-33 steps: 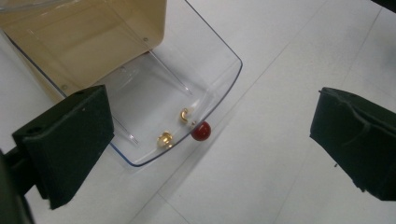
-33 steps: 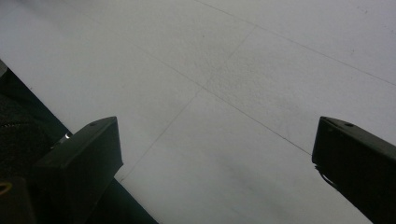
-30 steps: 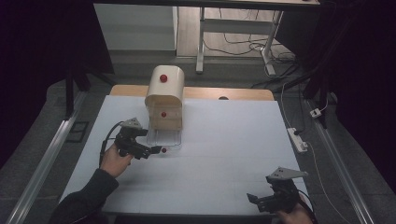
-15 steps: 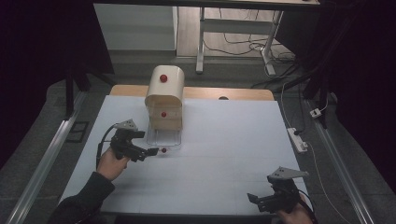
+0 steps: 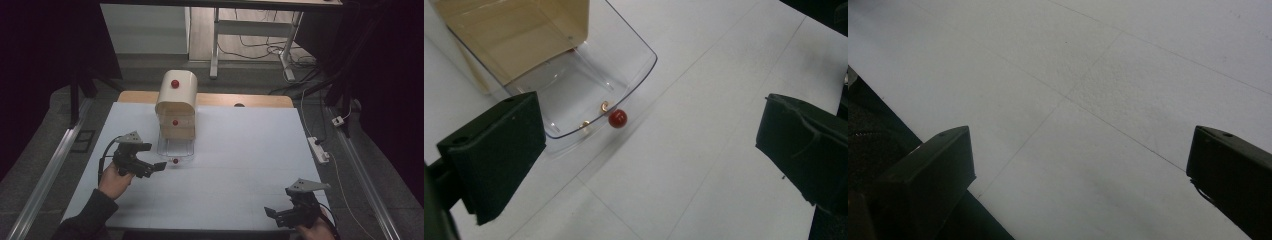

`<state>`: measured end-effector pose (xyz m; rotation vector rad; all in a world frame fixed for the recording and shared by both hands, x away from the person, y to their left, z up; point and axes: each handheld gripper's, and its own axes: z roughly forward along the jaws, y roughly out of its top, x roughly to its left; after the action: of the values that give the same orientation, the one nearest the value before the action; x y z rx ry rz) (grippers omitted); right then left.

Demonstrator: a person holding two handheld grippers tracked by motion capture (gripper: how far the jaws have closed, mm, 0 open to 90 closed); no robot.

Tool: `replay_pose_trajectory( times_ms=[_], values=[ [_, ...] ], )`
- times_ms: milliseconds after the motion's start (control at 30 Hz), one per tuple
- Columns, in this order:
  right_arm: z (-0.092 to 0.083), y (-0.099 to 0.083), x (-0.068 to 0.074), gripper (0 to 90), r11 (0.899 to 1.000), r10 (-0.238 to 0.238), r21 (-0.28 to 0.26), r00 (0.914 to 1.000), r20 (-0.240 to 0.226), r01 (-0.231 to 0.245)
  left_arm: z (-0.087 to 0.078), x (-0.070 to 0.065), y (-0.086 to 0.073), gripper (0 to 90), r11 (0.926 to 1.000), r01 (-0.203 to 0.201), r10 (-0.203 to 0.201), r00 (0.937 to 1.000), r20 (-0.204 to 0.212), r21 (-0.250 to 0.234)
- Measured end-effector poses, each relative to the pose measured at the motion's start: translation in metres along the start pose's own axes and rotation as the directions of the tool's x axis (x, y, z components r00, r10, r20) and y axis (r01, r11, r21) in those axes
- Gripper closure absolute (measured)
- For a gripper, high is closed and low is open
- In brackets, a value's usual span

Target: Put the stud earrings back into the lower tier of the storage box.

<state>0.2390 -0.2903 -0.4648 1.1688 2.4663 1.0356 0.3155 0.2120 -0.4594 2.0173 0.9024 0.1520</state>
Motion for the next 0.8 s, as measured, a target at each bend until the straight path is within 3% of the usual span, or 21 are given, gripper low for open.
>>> replay_pose_trajectory(
  times_ms=[467, 800],
  values=[
    [0.001, 0.001, 0.0, 0.0, 1.0, -0.004, 0.003, 1.0, 0.002, 0.004, -0.016, -0.008, -0.014, 0.0, 0.9999, 0.009, -0.009, 0.9998, -0.015, -0.011],
    [0.001, 0.001, 0.0, 0.0, 1.0, -0.004, -0.001, 1.0, 0.001, 0.004, -0.026, -0.011, -0.024, 0.0, 0.9991, 0.034, -0.034, 0.9994, -0.002, -0.024]
  ],
)
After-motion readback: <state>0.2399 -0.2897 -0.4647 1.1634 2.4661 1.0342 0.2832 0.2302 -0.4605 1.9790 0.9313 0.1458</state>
